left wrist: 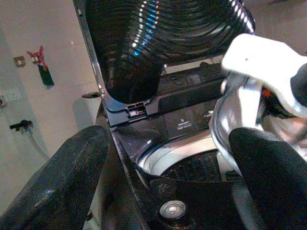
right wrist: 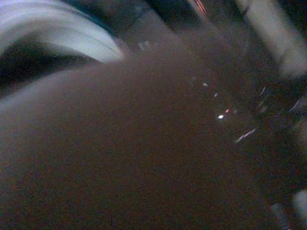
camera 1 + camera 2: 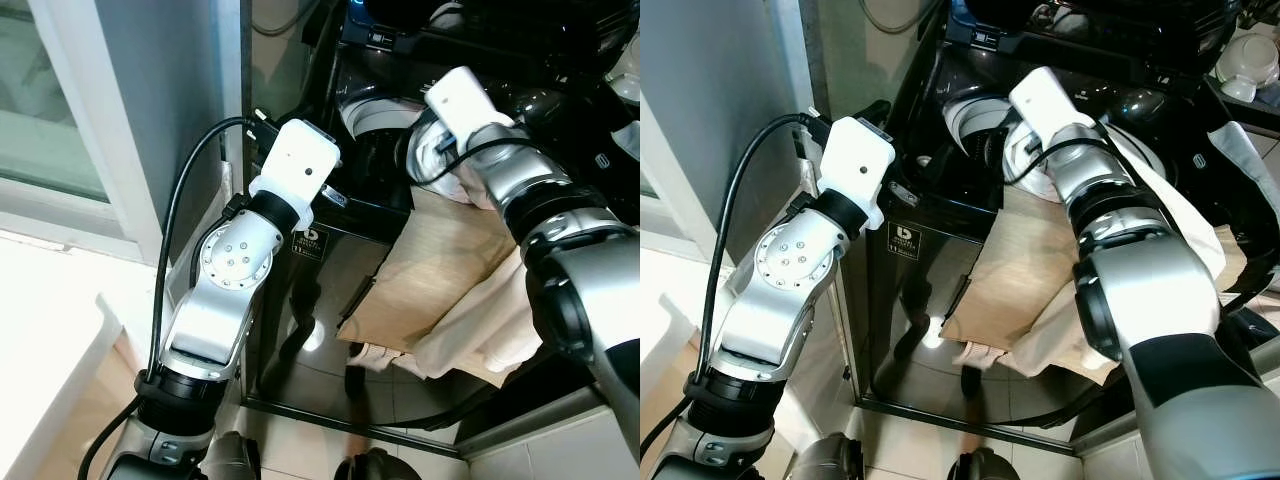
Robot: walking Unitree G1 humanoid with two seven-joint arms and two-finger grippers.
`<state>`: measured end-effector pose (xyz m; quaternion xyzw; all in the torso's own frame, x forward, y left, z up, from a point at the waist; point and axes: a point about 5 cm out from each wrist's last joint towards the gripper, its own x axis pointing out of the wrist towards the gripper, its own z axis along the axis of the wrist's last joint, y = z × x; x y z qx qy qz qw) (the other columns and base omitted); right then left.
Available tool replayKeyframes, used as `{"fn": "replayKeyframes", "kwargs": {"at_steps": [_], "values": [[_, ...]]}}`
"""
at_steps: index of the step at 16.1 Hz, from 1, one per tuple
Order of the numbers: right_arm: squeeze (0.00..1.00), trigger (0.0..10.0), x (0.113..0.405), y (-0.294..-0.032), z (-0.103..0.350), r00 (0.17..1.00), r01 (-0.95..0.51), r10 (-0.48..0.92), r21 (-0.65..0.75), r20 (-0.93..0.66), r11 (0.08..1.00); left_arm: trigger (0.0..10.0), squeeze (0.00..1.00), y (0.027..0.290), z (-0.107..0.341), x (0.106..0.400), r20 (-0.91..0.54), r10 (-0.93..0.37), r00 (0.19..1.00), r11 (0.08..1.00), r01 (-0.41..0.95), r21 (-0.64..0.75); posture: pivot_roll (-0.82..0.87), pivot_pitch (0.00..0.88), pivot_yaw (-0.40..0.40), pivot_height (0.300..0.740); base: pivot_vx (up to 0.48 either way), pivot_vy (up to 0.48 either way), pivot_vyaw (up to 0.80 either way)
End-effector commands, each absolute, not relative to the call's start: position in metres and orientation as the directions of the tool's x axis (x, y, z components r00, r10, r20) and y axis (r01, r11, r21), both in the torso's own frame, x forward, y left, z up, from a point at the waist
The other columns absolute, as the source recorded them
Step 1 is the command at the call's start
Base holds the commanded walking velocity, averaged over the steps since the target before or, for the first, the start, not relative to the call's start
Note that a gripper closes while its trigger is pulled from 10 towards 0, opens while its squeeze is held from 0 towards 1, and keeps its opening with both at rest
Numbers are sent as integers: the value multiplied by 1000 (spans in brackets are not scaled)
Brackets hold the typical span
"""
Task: Clothes washing
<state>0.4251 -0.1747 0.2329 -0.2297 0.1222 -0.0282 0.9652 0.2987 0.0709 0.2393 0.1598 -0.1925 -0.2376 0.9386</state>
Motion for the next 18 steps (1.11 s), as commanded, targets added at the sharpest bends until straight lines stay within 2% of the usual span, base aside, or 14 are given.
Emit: {"fn": "replayKeyframes", "kwargs": {"at_steps": [1, 2, 3, 4, 5, 7, 8, 9, 10, 14, 15, 16, 17, 18], "values": [[1000, 10000, 424, -183, 234, 963, 77, -130, -226, -234, 971, 10000, 0, 66, 242, 295, 287, -526, 800, 827, 402, 394, 97, 0, -162, 714, 0, 0, 0], [1000, 10000, 426, -182, 242, 968, 120, -121, -15, -219, 993, 10000, 0, 66, 242, 295, 284, -527, 801, 826, 405, 392, 92, 0, -156, 714, 0, 0, 0], [1000, 10000, 426, -181, 244, 970, 129, -120, 30, -214, 991, 10000, 0, 65, 242, 295, 283, -529, 800, 826, 408, 390, 92, 0, -156, 714, 0, 0, 0], [1000, 10000, 428, -177, 253, 976, 142, -103, 204, -191, 969, 10000, 0, 64, 241, 295, 279, -532, 799, 824, 414, 386, 90, 0, -156, 714, 0, 0, 0], [1000, 10000, 428, -177, 254, 977, 143, -100, 231, -187, 963, 10000, 0, 64, 241, 295, 278, -532, 800, 824, 415, 386, 90, 0, -156, 714, 0, 0, 0], [1000, 10000, 429, -176, 265, 980, 173, -108, 451, -167, 876, 10000, 0, 64, 241, 295, 275, -528, 803, 827, 414, 381, 90, 0, -156, 714, 0, 0, 0], [1000, 10000, 429, -178, 268, 979, 191, -122, 540, -162, 820, 10000, 0, 64, 241, 295, 273, -528, 804, 827, 414, 379, 90, 0, -156, 714, 0, 0, 0], [1000, 10000, 428, -190, 276, 970, 240, -184, 745, -159, 623, 10000, 0, 64, 241, 296, 271, -526, 806, 828, 414, 377, 87, 0, -156, 714, 0, 0, 0], [1000, 10000, 427, -200, 278, 956, 272, -235, 822, -174, 501, 10000, 0, 64, 241, 296, 267, -527, 807, 828, 416, 376, 84, 0, -154, 714, 0, 0, 0], [1000, 10000, 425, -202, 264, 935, 352, -275, 694, -225, 628, 10000, 0, 62, 239, 297, 254, -531, 808, 825, 424, 374, 79, 0, -158, 714, 0, 0, 0], [1000, 10000, 424, -206, 261, 926, 375, -305, 605, -220, 703, 10000, 0, 62, 238, 297, 249, -533, 809, 823, 428, 373, 75, 0, -158, 714, 0, 0, 0], [1000, 10000, 424, -206, 259, 928, 373, -304, 566, -218, 735, 10000, 0, 62, 238, 296, 247, -534, 809, 823, 429, 373, 75, 0, -158, 714, 0, 0, 0], [1000, 10000, 423, -209, 255, 919, 394, -332, 452, -213, 800, 10000, 0, 61, 237, 296, 244, -536, 808, 821, 432, 373, 75, 0, -158, 714, 0, 0, 0], [1000, 10000, 421, -213, 248, 912, 406, -338, 411, -230, 816, 10000, 0, 61, 237, 296, 241, -542, 805, 817, 437, 376, 73, 0, -155, 714, 0, 0, 0]]}}
